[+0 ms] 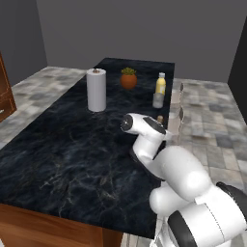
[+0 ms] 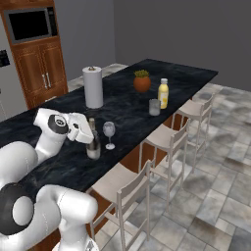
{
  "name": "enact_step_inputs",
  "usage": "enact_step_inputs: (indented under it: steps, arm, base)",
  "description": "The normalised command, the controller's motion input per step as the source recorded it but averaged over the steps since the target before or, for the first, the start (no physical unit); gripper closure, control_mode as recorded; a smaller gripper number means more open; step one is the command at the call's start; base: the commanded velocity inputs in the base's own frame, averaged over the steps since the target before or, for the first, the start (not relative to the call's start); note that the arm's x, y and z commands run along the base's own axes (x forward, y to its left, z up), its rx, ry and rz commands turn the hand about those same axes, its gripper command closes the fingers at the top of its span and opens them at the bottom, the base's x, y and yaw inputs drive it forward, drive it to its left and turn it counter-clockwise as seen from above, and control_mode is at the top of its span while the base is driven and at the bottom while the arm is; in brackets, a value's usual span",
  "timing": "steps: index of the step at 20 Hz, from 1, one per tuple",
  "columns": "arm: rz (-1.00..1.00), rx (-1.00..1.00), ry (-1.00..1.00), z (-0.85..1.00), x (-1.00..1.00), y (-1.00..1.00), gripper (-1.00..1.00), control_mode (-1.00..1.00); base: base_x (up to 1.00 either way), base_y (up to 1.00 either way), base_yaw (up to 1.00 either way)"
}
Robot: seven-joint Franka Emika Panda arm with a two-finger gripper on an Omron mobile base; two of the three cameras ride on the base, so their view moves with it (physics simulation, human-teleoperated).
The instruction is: There is a wine glass and glass cup on the dining counter. Place the wine bottle next to the wine glass and the juice bottle next to the glass cup.
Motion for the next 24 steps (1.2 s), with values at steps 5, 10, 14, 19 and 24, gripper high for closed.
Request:
enact_step_inputs:
  steps: [5,10,14,19,24]
  arm:
    - [0.0,-0.08,0.0,-0.08,0.21,0.03,1.0,-1.0]
    - [0.0,-0.05,0.0,-0.13,0.19,0.05,1.0,-1.0]
    - [0.02,-0.02,0.0,-0.15,0.23,0.08,1.0,-1.0]
    - [0.06,0.0,0.0,-0.15,0.14,0.1,1.0,-1.0]
    - [0.06,0.0,0.0,-0.13,0.14,0.04,1.0,-1.0]
  base:
    - [0.0,0.0,0.0]
    - [0.0,0.0,0.0]
    - [0.0,0.0,0.0]
    - [0.0,0.0,0.0]
    - [0.0,0.0,0.0]
